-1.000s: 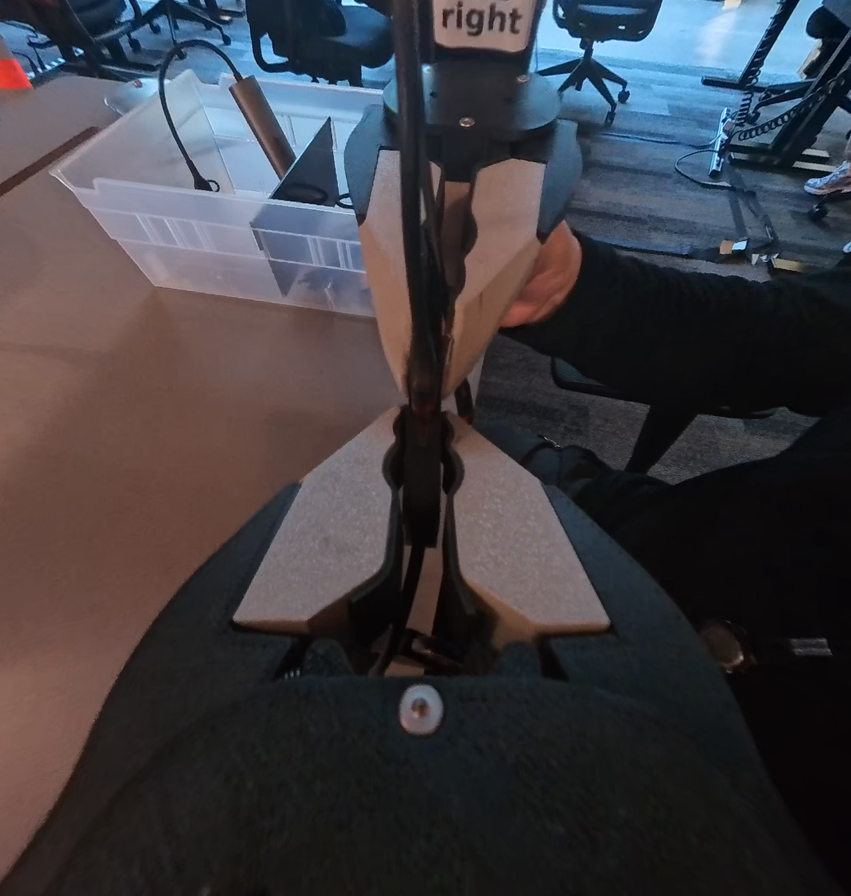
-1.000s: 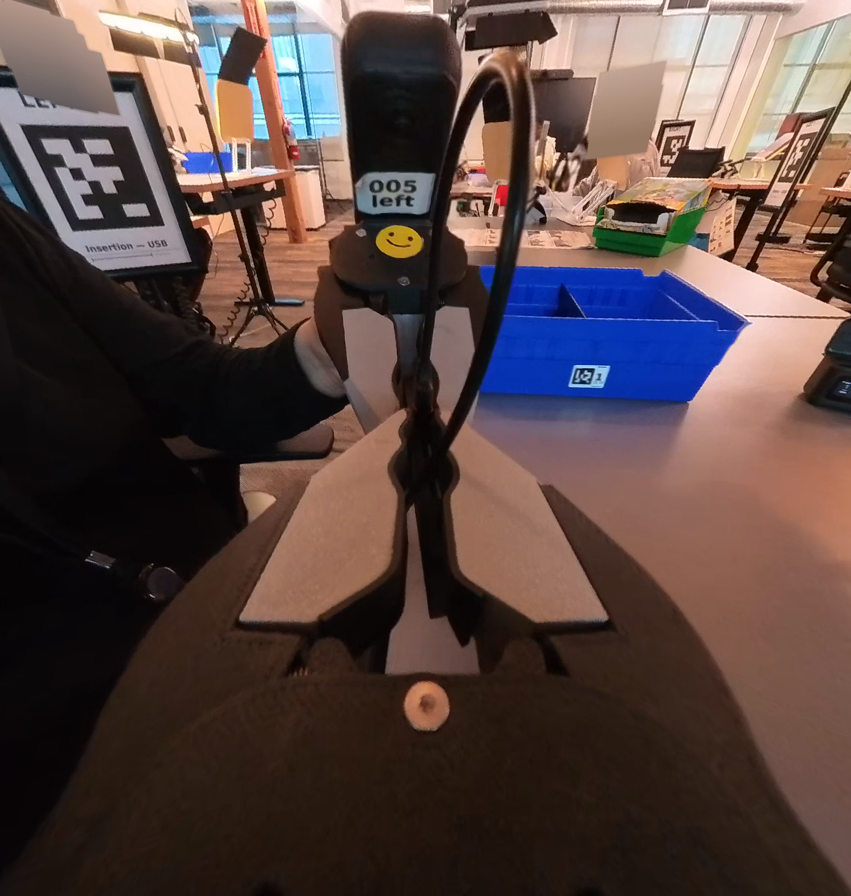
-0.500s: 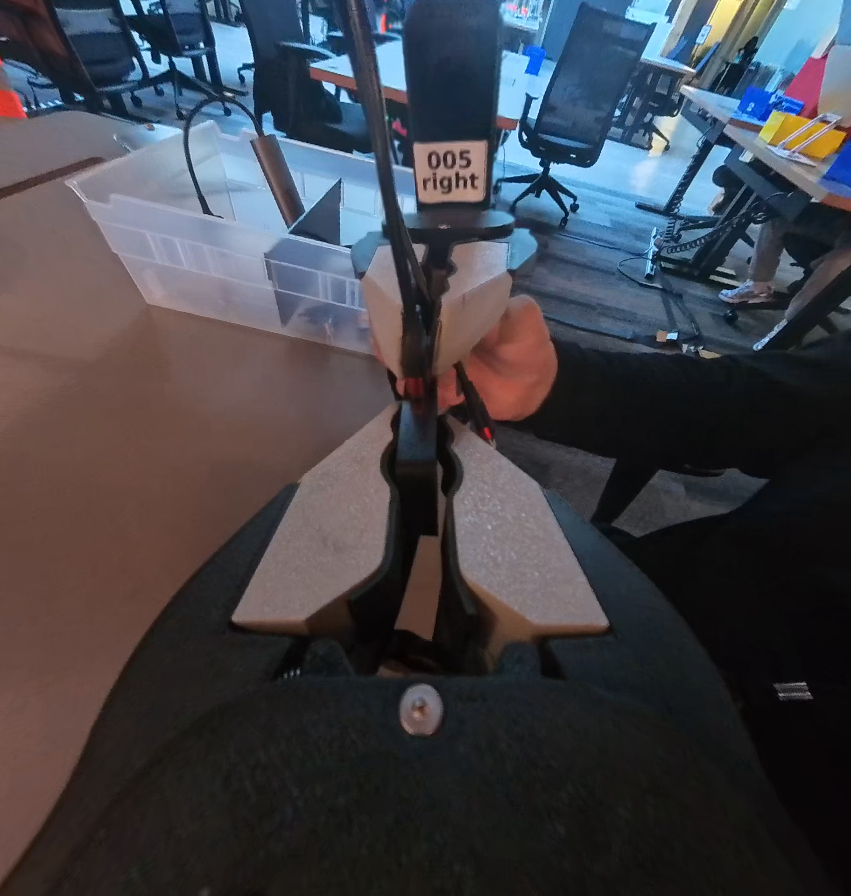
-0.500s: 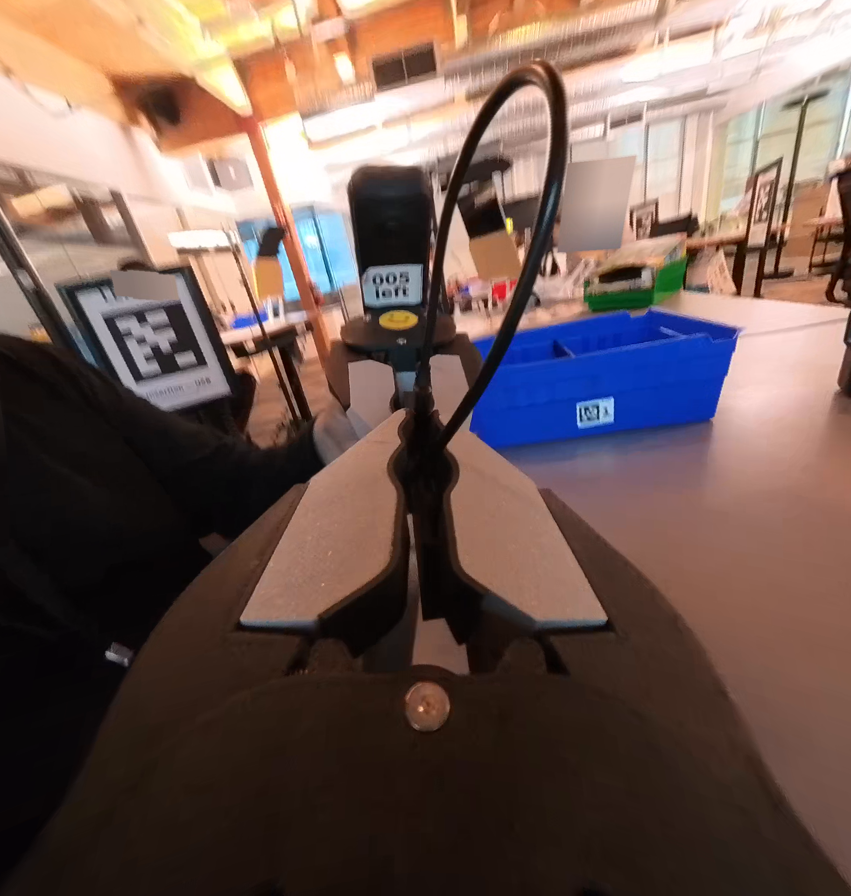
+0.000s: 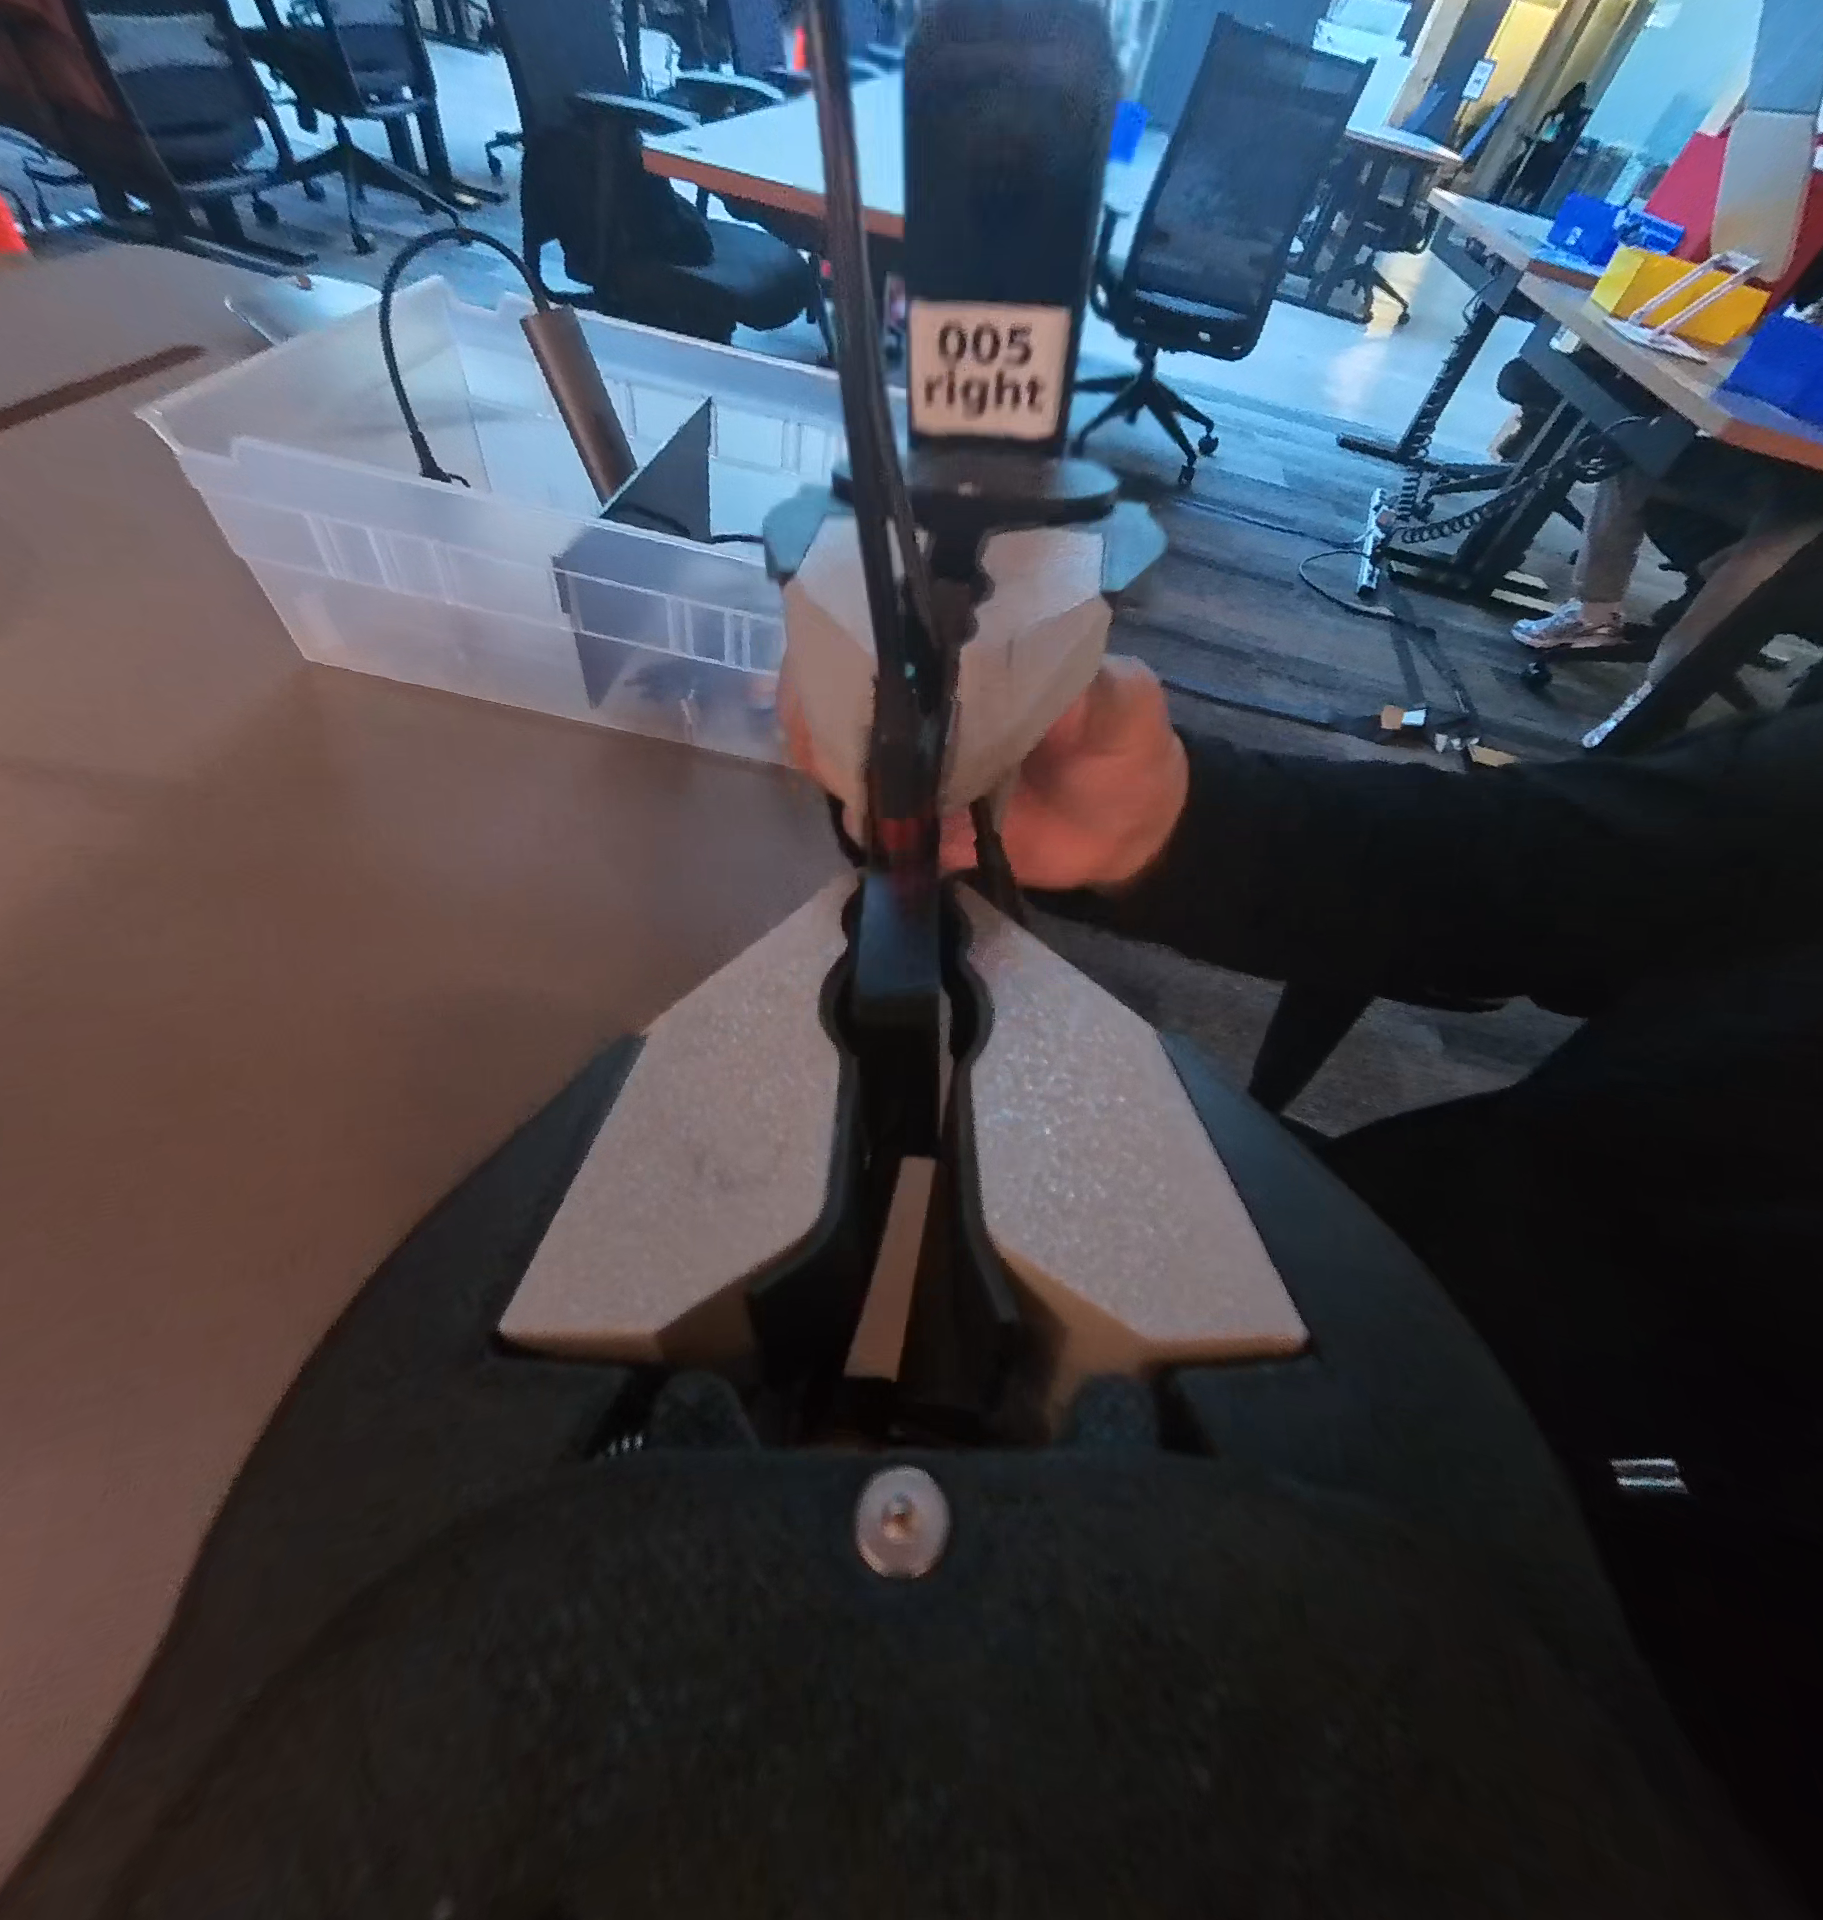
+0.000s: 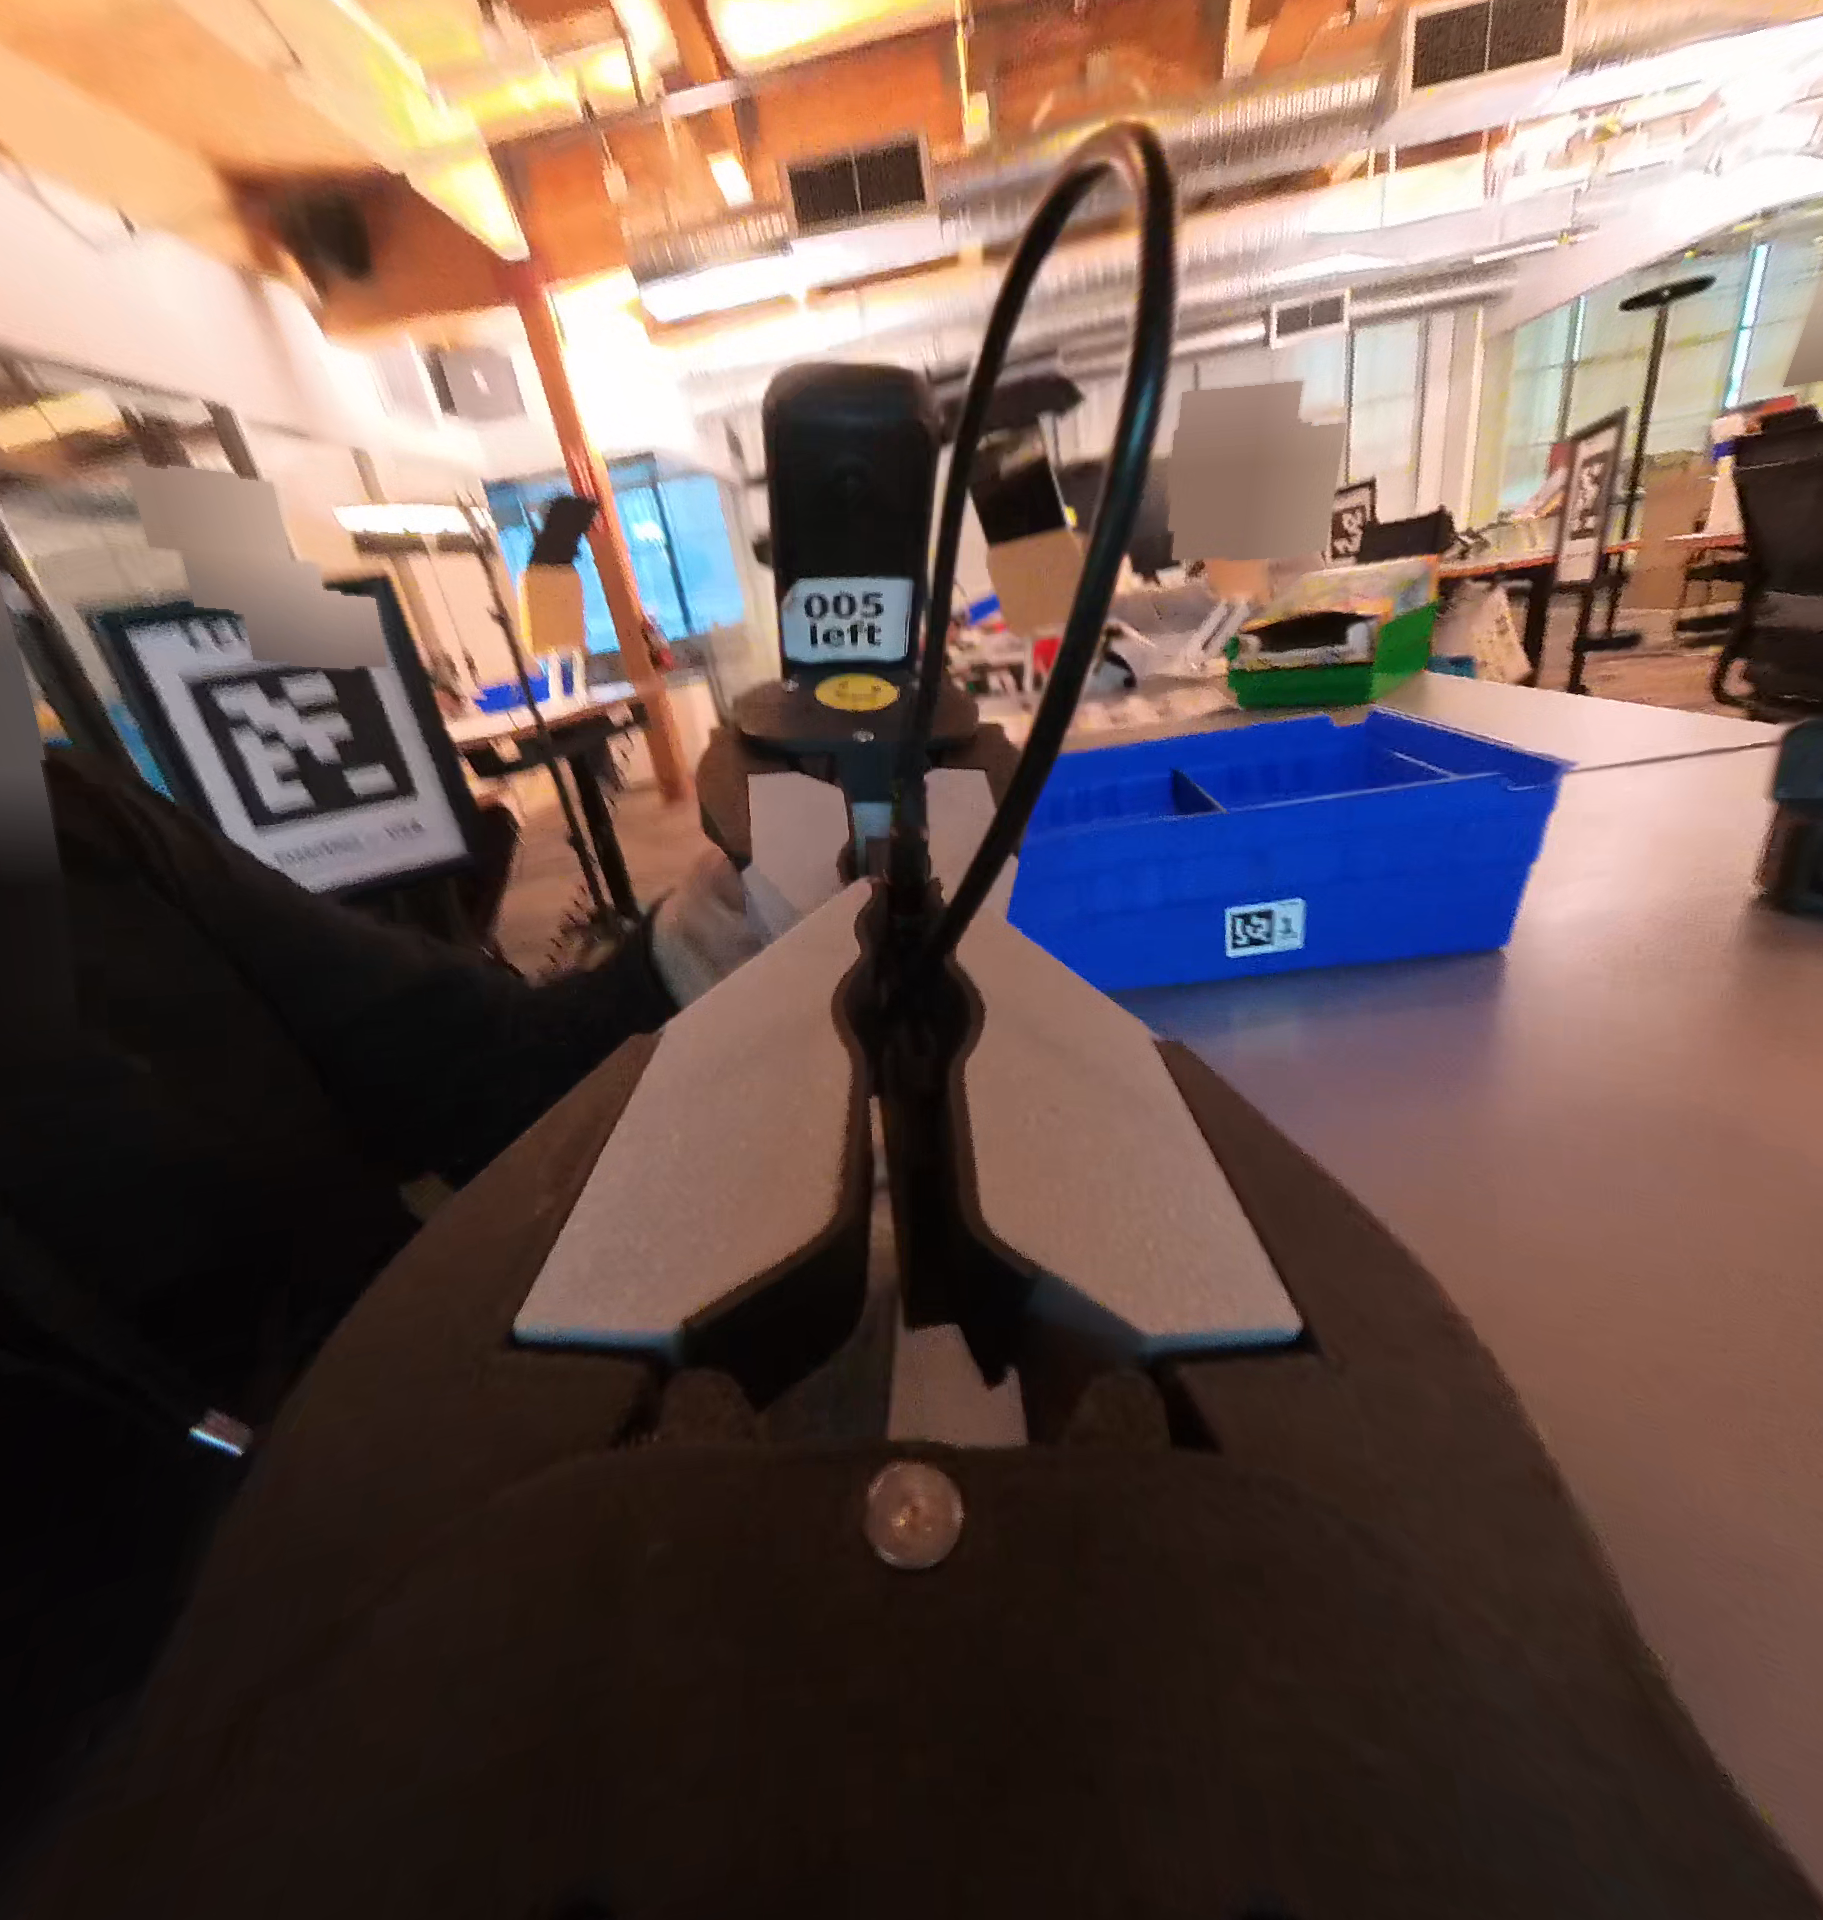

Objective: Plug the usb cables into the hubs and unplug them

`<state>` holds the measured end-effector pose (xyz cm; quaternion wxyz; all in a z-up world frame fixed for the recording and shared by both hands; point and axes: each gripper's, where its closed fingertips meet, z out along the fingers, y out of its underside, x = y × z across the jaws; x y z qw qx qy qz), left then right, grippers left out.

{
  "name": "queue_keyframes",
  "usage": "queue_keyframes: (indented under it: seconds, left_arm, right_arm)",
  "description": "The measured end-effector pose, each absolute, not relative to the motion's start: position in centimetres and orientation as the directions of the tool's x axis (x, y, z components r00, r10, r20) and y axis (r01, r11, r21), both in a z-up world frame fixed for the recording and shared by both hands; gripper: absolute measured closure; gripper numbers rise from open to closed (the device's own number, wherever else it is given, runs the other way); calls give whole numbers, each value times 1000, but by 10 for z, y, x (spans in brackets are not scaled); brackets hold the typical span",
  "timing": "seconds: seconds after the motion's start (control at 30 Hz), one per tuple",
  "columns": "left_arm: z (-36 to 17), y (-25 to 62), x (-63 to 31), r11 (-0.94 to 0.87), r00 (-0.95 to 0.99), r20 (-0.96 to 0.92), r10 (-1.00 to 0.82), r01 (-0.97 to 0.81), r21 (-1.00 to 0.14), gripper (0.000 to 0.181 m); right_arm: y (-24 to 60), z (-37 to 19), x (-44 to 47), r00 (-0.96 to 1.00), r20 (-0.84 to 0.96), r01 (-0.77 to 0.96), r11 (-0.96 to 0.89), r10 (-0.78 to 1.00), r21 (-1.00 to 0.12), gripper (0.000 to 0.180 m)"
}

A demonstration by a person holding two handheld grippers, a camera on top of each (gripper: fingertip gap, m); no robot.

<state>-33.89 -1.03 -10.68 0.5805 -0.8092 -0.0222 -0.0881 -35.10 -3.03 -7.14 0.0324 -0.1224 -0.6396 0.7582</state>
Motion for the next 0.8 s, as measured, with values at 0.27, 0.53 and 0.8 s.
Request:
queue_keyframes:
  seconds: [0.27,0.53,0.8]
  left_arm:
    - [-113,-9,-333,-426,1000,8,-27,-4,-905,172]
    - [-122,-7,-322,-422,991,85,-106,33,-906,171]
    - [-126,-5,-332,-400,997,21,-78,-12,-917,171]
  right_arm:
    - [-30,-80,-341,-957,50,-30,76,287,-997,167]
    - [-38,-88,-328,-939,207,-133,264,274,-955,176]
    - [-38,-90,-337,-968,34,-4,123,248,-992,177]
